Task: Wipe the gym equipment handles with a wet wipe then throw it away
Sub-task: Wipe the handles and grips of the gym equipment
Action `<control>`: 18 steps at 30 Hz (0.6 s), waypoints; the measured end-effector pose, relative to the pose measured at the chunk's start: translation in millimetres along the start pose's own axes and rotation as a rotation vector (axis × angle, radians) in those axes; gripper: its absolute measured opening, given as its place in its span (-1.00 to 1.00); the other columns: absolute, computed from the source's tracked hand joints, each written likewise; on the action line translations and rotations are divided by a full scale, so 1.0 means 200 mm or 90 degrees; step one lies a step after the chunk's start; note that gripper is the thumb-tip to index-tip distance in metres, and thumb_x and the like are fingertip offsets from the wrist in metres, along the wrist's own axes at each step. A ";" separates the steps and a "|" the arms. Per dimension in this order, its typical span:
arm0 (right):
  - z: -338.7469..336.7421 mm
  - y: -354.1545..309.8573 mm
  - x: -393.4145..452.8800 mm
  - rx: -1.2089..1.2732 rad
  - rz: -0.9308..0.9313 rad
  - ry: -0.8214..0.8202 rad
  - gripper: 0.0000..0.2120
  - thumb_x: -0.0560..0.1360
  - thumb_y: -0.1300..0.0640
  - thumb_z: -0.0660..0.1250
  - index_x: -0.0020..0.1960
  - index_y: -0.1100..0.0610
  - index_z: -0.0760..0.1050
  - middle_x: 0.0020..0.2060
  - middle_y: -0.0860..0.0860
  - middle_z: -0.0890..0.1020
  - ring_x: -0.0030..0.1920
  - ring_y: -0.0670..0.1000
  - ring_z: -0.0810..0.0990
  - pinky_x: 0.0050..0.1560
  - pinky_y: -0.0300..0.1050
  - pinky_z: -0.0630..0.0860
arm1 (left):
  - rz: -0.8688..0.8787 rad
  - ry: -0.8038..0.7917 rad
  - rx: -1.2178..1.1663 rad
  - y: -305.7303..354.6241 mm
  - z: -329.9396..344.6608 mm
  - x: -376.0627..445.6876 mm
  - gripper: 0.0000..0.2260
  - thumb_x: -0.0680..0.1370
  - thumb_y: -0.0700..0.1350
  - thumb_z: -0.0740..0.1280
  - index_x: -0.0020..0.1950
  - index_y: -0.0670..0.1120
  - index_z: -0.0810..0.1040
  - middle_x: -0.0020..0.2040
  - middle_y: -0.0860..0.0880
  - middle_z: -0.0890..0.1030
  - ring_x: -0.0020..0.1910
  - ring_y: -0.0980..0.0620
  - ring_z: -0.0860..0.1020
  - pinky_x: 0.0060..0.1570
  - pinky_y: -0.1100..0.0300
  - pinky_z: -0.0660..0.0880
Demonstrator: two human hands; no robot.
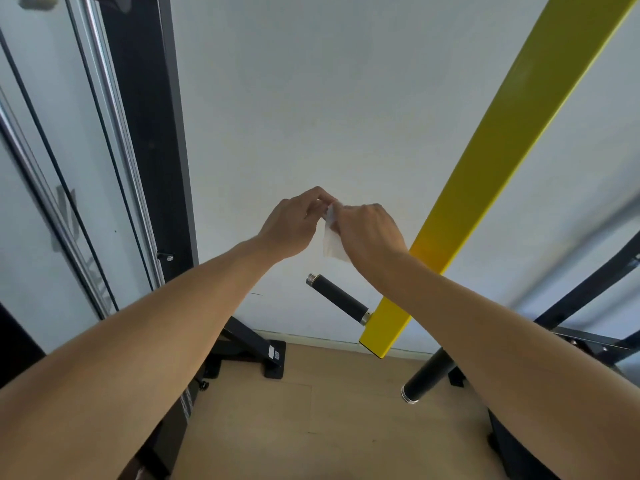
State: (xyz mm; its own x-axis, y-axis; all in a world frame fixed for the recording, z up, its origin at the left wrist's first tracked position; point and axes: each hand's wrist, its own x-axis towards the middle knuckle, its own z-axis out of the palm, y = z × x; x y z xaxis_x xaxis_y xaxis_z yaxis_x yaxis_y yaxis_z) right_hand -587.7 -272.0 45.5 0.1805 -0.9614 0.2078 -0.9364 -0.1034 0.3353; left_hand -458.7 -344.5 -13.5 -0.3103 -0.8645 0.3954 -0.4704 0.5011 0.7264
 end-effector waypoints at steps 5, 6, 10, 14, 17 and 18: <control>-0.03 0.06 -0.15 -0.071 0.019 -0.070 -0.77 0.65 0.18 0.27 0.28 0.24 0.44 -0.36 -0.01 0.33 -0.24 0.04 0.47 -0.16 -0.10 0.38 | -0.022 0.014 -0.004 -0.01 0.02 0.00 -0.80 0.71 -0.04 0.14 0.15 0.12 0.56 -0.18 0.28 0.58 -0.36 0.18 0.46 -0.28 0.24 0.36; -0.04 0.07 -0.17 -0.091 0.014 -0.074 -0.75 0.65 0.18 0.28 0.29 0.25 0.43 -0.36 0.00 0.32 -0.24 0.03 0.46 -0.16 -0.11 0.38 | -0.023 0.015 -0.005 -0.01 0.03 0.00 -0.80 0.71 -0.04 0.14 0.16 0.12 0.56 -0.15 0.25 0.60 -0.35 0.21 0.47 -0.27 0.24 0.35; -0.01 0.05 -0.15 -0.096 -0.006 -0.051 -0.65 0.65 0.19 0.27 0.39 0.24 0.33 -0.31 0.02 0.42 -0.24 0.07 0.44 -0.11 -0.06 0.40 | -0.022 0.030 -0.011 -0.01 0.05 0.00 -0.79 0.71 -0.03 0.12 0.14 0.12 0.55 -0.14 0.13 0.64 -0.43 0.19 0.45 -0.33 0.18 0.35; 0.03 0.03 -0.06 0.003 0.015 0.006 -0.62 0.67 0.12 0.24 0.44 0.18 0.29 0.03 0.07 0.67 -0.04 0.13 0.60 0.10 -0.03 0.47 | -0.005 0.040 -0.016 -0.01 0.06 -0.01 -0.77 0.70 -0.10 0.10 0.17 0.08 0.54 -0.12 0.17 0.67 -0.27 0.01 0.58 -0.22 0.10 0.48; 0.02 0.02 -0.07 -0.017 0.024 0.004 -0.60 0.69 0.06 0.20 0.47 0.16 0.27 -0.04 0.03 0.66 -0.06 0.11 0.63 0.03 -0.03 0.48 | -0.004 0.048 -0.010 -0.02 0.06 -0.01 -0.77 0.71 -0.08 0.10 0.17 0.09 0.54 -0.20 0.14 0.64 -0.38 0.14 0.51 -0.31 0.15 0.39; 0.01 0.03 -0.09 -0.068 0.017 -0.005 -0.63 0.69 0.06 0.20 0.44 0.16 0.30 -0.18 0.00 0.61 -0.15 0.08 0.60 -0.06 -0.05 0.45 | -0.019 0.049 -0.014 -0.02 0.06 -0.01 -0.78 0.71 -0.05 0.10 0.16 0.10 0.54 -0.23 0.11 0.63 -0.43 0.15 0.46 -0.34 0.16 0.35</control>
State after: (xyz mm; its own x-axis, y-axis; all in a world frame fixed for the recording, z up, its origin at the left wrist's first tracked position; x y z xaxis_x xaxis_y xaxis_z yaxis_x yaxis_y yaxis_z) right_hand -597.3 -255.9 41.1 0.1527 -0.9653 0.2117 -0.9033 -0.0495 0.4262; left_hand -465.9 -343.5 -23.8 -0.2309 -0.8801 0.4148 -0.4598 0.4744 0.7507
